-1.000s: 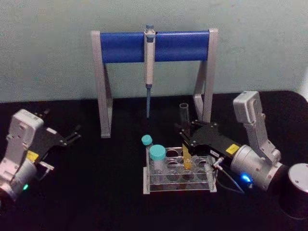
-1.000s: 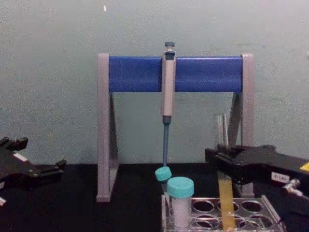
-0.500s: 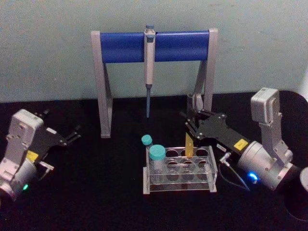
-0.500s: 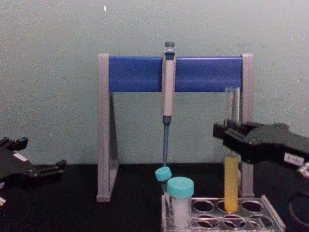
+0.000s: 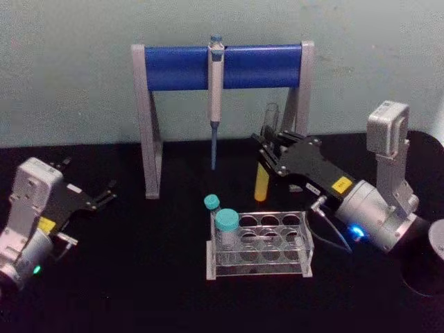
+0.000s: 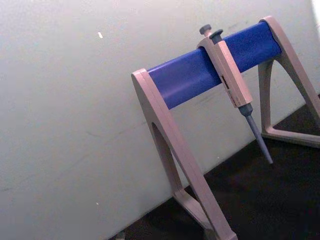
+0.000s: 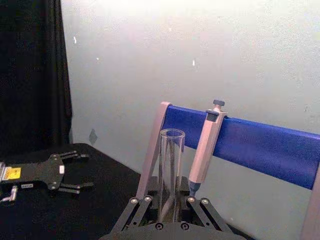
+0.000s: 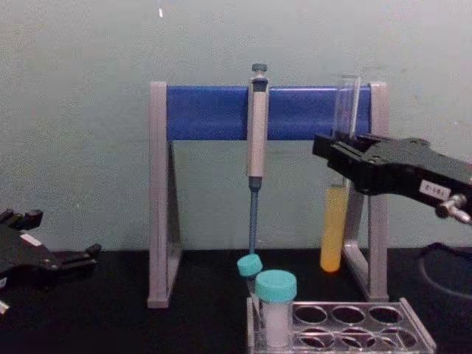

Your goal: Pick up the test tube from the test tube rack, shake it, then place it back into the test tube rack.

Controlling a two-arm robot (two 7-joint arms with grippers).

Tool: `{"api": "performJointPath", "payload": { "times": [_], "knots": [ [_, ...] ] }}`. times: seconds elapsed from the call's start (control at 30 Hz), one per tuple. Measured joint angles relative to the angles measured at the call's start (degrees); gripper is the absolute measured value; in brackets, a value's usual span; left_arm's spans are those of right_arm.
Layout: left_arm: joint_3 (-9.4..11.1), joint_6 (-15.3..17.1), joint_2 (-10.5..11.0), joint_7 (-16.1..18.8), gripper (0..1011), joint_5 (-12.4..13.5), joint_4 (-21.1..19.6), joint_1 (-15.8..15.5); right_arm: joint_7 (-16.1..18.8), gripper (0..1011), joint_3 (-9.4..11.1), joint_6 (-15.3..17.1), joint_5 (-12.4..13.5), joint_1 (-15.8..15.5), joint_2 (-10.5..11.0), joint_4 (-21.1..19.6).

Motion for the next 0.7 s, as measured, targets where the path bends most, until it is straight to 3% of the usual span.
{"api": "performJointPath", "payload": {
  "times": [0.4, 0.7],
  "knots": [
    [0.0, 0.0, 0.0, 0.0, 1010, 0.0, 0.0, 0.0, 0.1, 232, -0.5, -0.3, 0.1, 2.0, -0.8, 2.5],
    [0.0, 0.0, 0.0, 0.0, 1010, 0.0, 0.0, 0.0, -2.1, 232, 0.9, -0.2, -0.9, 1.0, 0.0, 1.3]
  ]
}}
